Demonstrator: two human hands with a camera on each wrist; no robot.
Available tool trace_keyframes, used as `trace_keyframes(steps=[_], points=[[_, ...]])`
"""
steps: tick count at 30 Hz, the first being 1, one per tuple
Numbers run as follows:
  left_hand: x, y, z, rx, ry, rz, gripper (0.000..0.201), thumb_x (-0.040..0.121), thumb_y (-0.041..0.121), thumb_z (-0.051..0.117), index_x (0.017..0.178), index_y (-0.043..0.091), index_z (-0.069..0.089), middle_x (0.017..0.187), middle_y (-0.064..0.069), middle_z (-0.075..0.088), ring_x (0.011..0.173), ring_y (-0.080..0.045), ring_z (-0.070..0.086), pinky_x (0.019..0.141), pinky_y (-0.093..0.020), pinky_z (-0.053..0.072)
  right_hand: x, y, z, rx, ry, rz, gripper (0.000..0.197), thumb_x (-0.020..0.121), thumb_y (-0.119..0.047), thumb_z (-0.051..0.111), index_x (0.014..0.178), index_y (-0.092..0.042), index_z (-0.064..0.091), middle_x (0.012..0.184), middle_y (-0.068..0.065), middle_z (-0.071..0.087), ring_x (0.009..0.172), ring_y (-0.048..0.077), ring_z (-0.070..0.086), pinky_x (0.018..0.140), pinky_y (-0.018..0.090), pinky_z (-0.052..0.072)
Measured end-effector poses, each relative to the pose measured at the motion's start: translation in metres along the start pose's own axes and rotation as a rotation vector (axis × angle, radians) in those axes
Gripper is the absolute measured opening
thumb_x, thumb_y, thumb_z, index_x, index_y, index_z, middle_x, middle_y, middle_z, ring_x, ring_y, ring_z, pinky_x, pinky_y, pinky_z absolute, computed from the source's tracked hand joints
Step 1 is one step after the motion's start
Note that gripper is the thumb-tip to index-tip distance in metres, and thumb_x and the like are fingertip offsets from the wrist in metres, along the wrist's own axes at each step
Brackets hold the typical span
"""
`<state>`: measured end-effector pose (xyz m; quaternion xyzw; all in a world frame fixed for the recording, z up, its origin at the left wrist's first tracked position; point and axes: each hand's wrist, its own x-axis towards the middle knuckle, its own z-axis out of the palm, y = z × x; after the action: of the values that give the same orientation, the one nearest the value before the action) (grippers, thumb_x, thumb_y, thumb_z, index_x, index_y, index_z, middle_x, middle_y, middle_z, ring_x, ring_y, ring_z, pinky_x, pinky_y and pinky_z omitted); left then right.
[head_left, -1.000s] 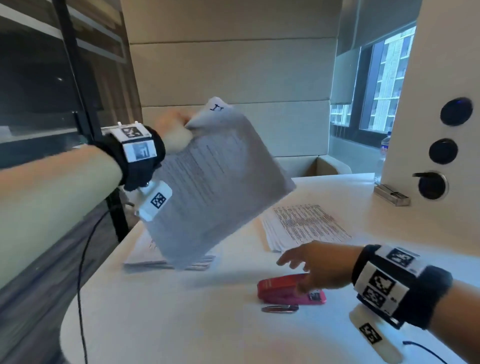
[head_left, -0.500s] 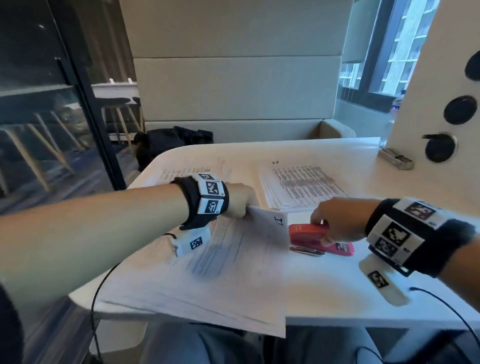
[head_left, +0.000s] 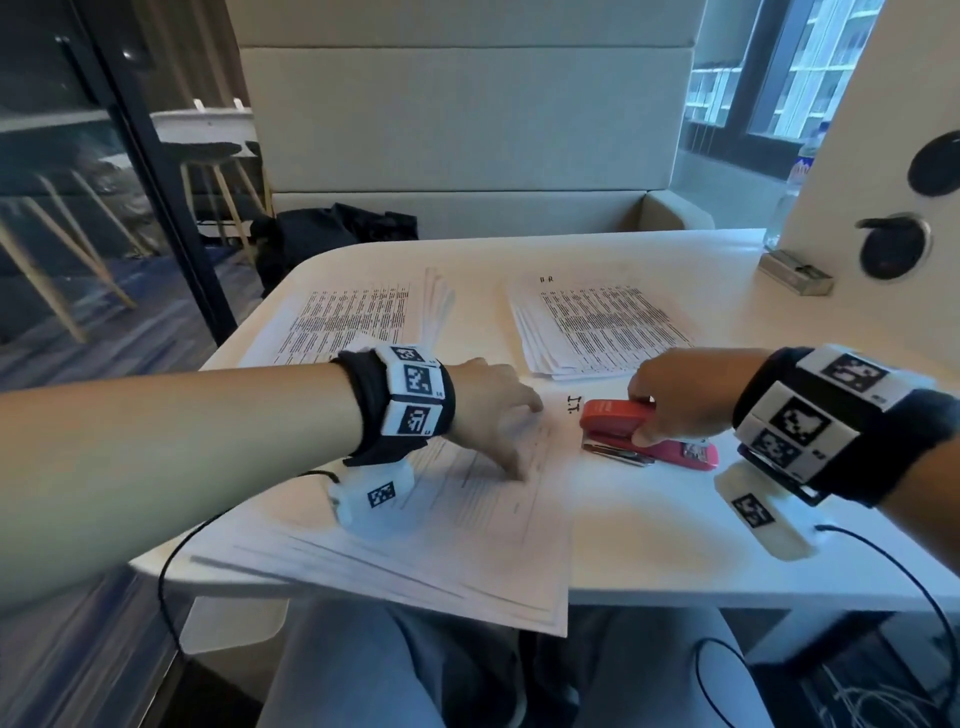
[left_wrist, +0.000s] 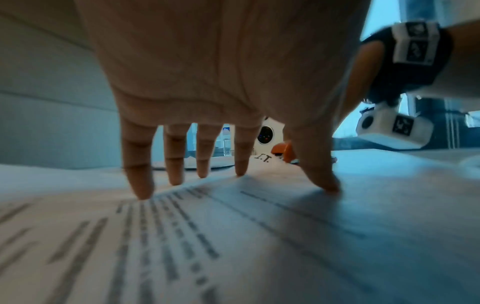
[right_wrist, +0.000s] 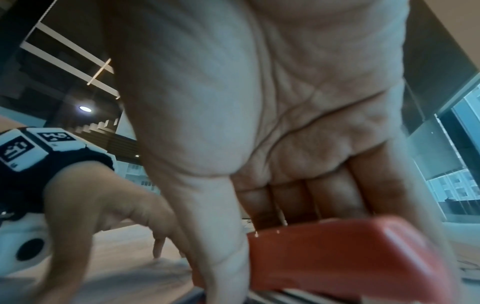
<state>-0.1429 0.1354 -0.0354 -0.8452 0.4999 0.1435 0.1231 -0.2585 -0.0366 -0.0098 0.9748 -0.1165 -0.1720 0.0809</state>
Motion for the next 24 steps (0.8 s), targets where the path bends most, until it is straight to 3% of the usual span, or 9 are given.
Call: trace_keyframes(steps=[3,6,9,12,16,21,24], points=[[-0.003,0.002,0.003,-0.043,-0.043,-0.036,0.116,0.062,0.071,0.071,0.151,0.032,0.009,0.155,0.004,0.021,0.133,-0.027,0.023,0.104,-0.048,0.034,0.002,-0.003,-0.002,-0.019,-0.008,-0.002,0.036,0.086,-0.045,0.065,0.107,-0.015,0.066,0.086,-0.003,0.062,0.078,0.016,0.059,0.067,0.027,0.043],[-0.001,0.000,0.002,-0.083,-0.023,-0.079,0.134,0.053,0.072,0.076,0.152,0.027,-0.002,0.154,0.001,0.023,0.135,-0.025,0.021,0.103,-0.046,0.033,0.003,-0.006,0.000,-0.053,0.015,-0.007,0.037,0.084,-0.044,0.067,0.107,-0.015,0.066,0.087,-0.003,0.064,0.077,0.016,0.058,0.067,0.026,0.045],[0.004,0.000,0.001,-0.067,0.034,-0.091,0.135,0.043,0.076,0.077,0.151,0.027,0.012,0.138,-0.001,0.033,0.127,-0.022,0.030,0.102,-0.044,0.037,0.005,-0.009,0.003,-0.101,0.043,-0.008,0.035,0.084,-0.043,0.068,0.104,-0.014,0.065,0.080,-0.003,0.060,0.076,0.018,0.058,0.069,0.027,0.046],[0.004,0.001,0.000,-0.116,0.050,-0.098,0.122,0.037,0.075,0.078,0.141,0.032,0.030,0.130,0.001,0.033,0.119,-0.020,0.034,0.096,-0.045,0.042,0.009,-0.008,0.004,-0.122,0.047,-0.010,0.034,0.084,-0.042,0.067,0.103,-0.014,0.065,0.082,-0.003,0.061,0.077,0.018,0.059,0.069,0.027,0.046],[0.003,-0.001,0.002,-0.132,0.044,-0.109,0.134,0.036,0.074,0.080,0.147,0.030,0.019,0.137,0.000,0.031,0.124,-0.022,0.035,0.099,-0.045,0.041,0.011,-0.005,0.004,-0.135,0.054,0.003,0.034,0.084,-0.042,0.067,0.103,-0.014,0.065,0.078,-0.004,0.060,0.076,0.017,0.060,0.069,0.026,0.047],[0.003,0.001,-0.001,-0.066,0.089,-0.110,0.115,0.037,0.080,0.075,0.132,0.028,0.038,0.122,0.004,0.045,0.109,-0.017,0.034,0.094,-0.040,0.037,0.013,-0.001,0.007,-0.122,0.090,0.025,0.030,0.083,-0.040,0.066,0.100,-0.015,0.066,0.082,-0.003,0.066,0.077,0.015,0.064,0.070,0.026,0.052],[0.005,0.001,0.000,-0.055,0.100,-0.095,0.109,0.038,0.079,0.075,0.128,0.030,0.040,0.117,0.005,0.043,0.106,-0.017,0.032,0.093,-0.039,0.037,0.012,0.001,0.008,-0.100,0.086,0.041,0.031,0.081,-0.043,0.067,0.097,-0.017,0.064,0.080,-0.004,0.065,0.077,0.015,0.063,0.067,0.025,0.049]])
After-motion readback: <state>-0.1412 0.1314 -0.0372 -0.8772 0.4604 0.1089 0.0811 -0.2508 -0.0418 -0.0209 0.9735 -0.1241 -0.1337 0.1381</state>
